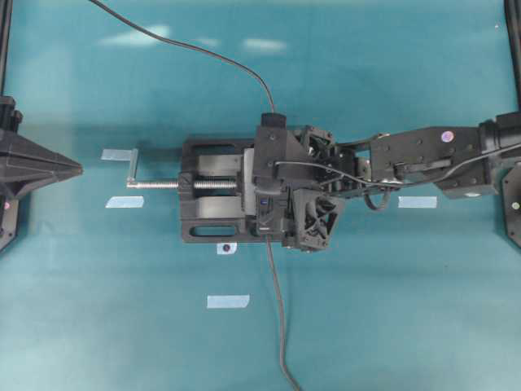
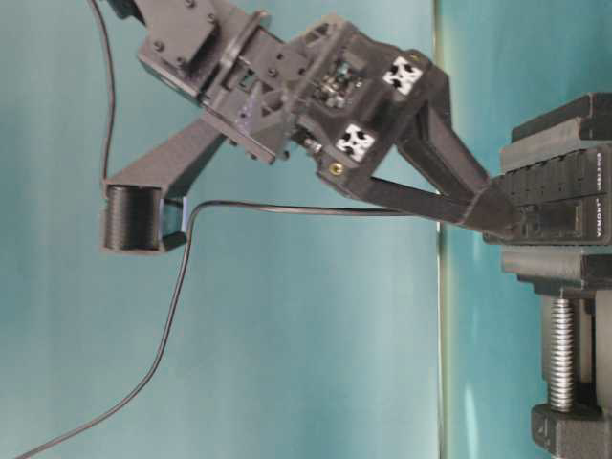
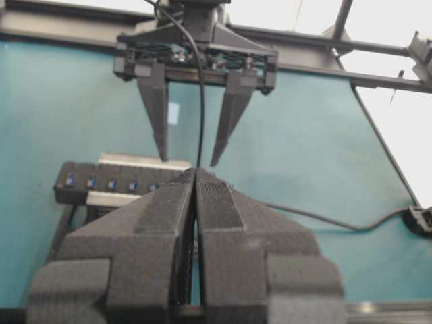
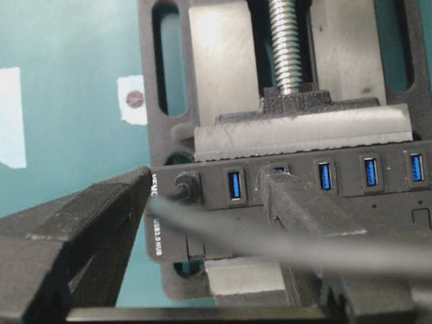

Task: Insert the USB into the front port of the fixed hub.
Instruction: 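Open the right gripper and pull it back away from the hub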

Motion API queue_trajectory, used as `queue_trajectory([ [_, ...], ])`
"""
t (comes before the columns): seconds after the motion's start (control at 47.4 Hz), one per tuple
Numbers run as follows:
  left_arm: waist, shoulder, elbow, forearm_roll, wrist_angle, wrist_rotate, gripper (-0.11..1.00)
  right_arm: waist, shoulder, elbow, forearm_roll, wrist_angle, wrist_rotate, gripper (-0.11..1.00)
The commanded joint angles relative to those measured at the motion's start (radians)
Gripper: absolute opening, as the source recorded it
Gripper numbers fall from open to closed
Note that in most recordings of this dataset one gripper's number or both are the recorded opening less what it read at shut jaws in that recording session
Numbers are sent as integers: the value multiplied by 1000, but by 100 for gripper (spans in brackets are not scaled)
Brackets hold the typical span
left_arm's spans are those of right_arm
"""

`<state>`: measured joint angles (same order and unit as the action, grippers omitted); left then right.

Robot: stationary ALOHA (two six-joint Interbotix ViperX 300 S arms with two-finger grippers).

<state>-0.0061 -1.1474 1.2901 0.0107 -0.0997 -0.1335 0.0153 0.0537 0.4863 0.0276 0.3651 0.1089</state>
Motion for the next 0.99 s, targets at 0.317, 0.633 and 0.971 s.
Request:
queue_trajectory([
  [0.317, 2, 5, -9, 3, -8, -3, 0, 23, -107, 60, 3, -58, 11, 71],
  [0.633, 2, 2, -8, 3, -6, -3, 0, 41, -161, 123, 5, -115, 64, 71],
  [0.971, 3, 2, -6, 3, -6, -5, 0, 41, -235, 210, 5, -256, 74, 71],
])
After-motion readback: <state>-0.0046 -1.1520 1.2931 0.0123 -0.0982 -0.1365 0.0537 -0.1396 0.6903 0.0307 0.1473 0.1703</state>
